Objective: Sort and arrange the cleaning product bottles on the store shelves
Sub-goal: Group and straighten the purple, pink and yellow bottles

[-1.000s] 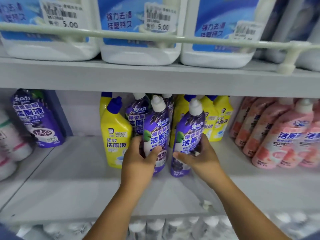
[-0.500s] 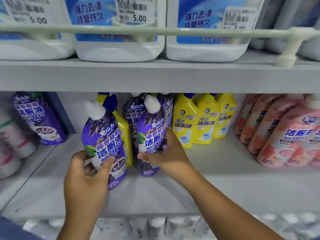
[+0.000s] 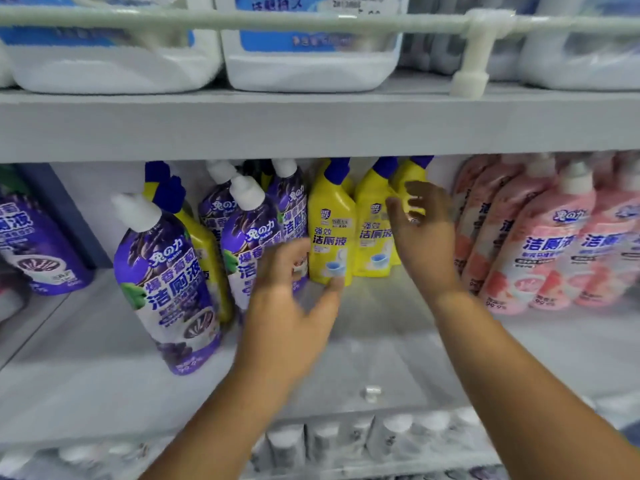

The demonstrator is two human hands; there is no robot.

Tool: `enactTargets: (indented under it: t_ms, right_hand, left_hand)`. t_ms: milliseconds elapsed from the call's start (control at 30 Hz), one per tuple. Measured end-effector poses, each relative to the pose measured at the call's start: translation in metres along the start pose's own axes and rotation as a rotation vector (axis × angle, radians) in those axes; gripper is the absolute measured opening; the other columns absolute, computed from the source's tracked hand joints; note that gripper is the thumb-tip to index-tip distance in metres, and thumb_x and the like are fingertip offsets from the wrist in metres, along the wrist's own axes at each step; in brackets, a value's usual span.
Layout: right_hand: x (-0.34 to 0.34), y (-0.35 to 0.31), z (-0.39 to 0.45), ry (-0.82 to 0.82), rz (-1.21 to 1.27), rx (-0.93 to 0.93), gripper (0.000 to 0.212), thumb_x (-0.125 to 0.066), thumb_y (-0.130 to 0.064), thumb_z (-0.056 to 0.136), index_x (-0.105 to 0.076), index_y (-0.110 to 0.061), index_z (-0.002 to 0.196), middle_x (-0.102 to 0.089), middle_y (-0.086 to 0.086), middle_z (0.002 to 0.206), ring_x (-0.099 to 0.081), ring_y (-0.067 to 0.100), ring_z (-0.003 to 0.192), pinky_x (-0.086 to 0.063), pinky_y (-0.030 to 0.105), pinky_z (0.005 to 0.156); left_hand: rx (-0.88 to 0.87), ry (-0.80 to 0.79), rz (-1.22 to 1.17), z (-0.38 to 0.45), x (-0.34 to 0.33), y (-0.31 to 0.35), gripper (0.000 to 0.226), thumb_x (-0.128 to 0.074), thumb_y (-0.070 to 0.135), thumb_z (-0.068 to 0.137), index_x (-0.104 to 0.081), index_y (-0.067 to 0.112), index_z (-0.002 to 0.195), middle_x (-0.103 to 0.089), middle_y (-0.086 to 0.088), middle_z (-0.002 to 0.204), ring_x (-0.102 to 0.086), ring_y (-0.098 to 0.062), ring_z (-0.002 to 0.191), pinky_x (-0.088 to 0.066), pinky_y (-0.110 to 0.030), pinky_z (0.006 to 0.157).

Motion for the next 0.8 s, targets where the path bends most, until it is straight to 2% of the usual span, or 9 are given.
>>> enactTargets:
  t_ms: [133, 200, 267, 367, 467, 567, 600, 667, 800]
  right_hand:
    - [-0.018, 0.009, 0.038, -0.272, -0.215, 0.037, 0.041, -0.074, -0.033, 0.086, -0.064, -0.014, 0.121, -0.06, -0.002, 0.118, -0.061, 0.019, 0.105, -0.052, 0.036, 0.09]
    - [-0.029, 0.013, 0.044, -0.411, -0.325, 0.048, 0.04, -0.074, -0.033, 0.086, -0.062, -0.014, 0.119, -0.063, 0.0, 0.111, -0.061, 0.02, 0.101, -0.044, 0.023, 0.076]
    - [-0.034, 0.015, 0.048, -0.477, -0.4, 0.046, 0.046, -0.074, -0.034, 0.086, -0.06, -0.013, 0.124, -0.064, 0.005, 0.115, -0.06, 0.024, 0.106, -0.036, 0.021, 0.072]
    - [-0.029, 0.025, 0.045, -0.544, -0.352, -0.075, 0.052, -0.074, -0.036, 0.088, -0.057, -0.019, 0.135, -0.063, 0.001, 0.124, -0.058, 0.019, 0.107, -0.035, 0.024, 0.079]
    - [-0.014, 0.03, 0.04, -0.548, -0.27, -0.113, 0.048, -0.073, -0.031, 0.091, -0.058, -0.02, 0.135, -0.06, -0.006, 0.112, -0.059, 0.019, 0.11, -0.038, 0.023, 0.082]
    - [0.005, 0.031, 0.032, -0.513, -0.227, -0.137, 0.054, -0.076, -0.032, 0.089, -0.057, -0.015, 0.136, -0.057, -0.005, 0.117, -0.058, 0.017, 0.113, -0.043, 0.023, 0.094]
    - [0.012, 0.034, 0.03, -0.505, -0.197, -0.15, 0.06, -0.078, -0.038, 0.085, -0.057, -0.017, 0.137, -0.06, -0.002, 0.125, -0.06, 0.018, 0.116, -0.046, 0.031, 0.102]
    - [0.028, 0.041, 0.024, -0.511, -0.129, -0.177, 0.059, -0.08, -0.047, 0.076, -0.064, -0.022, 0.127, -0.068, 0.002, 0.121, -0.067, 0.021, 0.109, -0.054, 0.045, 0.097]
    - [0.041, 0.052, -0.008, -0.549, -0.042, -0.29, 0.037, -0.086, -0.026, 0.08, -0.068, -0.021, 0.112, -0.077, -0.003, 0.101, -0.074, 0.015, 0.093, -0.059, 0.045, 0.09]
  left_hand:
    - [-0.007, -0.047, 0.122, 0.072, -0.063, 0.009, 0.081, -0.073, 0.037, 0.082, -0.042, 0.01, 0.151, -0.05, -0.011, 0.147, -0.044, -0.025, 0.136, -0.035, -0.034, 0.113]
    - [0.015, 0.009, 0.132, 0.101, -0.08, 0.005, 0.079, -0.073, 0.035, 0.078, -0.044, 0.01, 0.148, -0.053, -0.011, 0.144, -0.046, -0.027, 0.135, -0.034, -0.03, 0.111]
    - [0.098, 0.035, 0.166, 0.12, -0.089, -0.003, 0.075, -0.072, 0.033, 0.074, -0.048, 0.009, 0.141, -0.056, -0.012, 0.137, -0.051, -0.031, 0.13, -0.038, -0.032, 0.107]
    - [0.183, 0.009, 0.336, 0.134, -0.096, -0.01, 0.068, -0.078, 0.026, 0.08, -0.048, 0.004, 0.137, -0.052, -0.019, 0.14, -0.048, -0.038, 0.132, -0.039, -0.04, 0.105]
    - [0.183, -0.051, 0.444, 0.133, -0.095, -0.016, 0.069, -0.081, 0.045, 0.078, -0.052, 0.01, 0.131, -0.051, -0.016, 0.138, -0.047, -0.036, 0.132, -0.043, -0.043, 0.105]
    - [0.199, -0.113, 0.186, 0.117, -0.095, -0.022, 0.067, -0.086, 0.043, 0.074, -0.053, 0.018, 0.127, -0.061, -0.006, 0.125, -0.06, -0.028, 0.116, -0.05, -0.043, 0.096]
    - [0.205, -0.134, 0.107, 0.11, -0.095, -0.027, 0.067, -0.086, 0.04, 0.075, -0.052, 0.02, 0.129, -0.063, -0.002, 0.124, -0.062, -0.025, 0.113, -0.051, -0.041, 0.095]
    - [0.219, -0.196, 0.128, 0.091, -0.09, -0.034, 0.064, -0.084, 0.037, 0.079, -0.051, 0.022, 0.131, -0.065, 0.0, 0.123, -0.063, -0.023, 0.11, -0.052, -0.038, 0.094]
    - [0.225, -0.173, 0.083, 0.06, -0.073, -0.04, 0.053, -0.077, 0.05, 0.071, -0.059, 0.03, 0.116, -0.073, 0.003, 0.112, -0.07, -0.023, 0.105, -0.056, -0.046, 0.092]
Point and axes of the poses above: each hand's wrist, its own z-axis towards the middle knuckle, its own x-axis out of the back of the hand, y = z × x, the point moved 5 cm from there along z, towards the middle knuckle
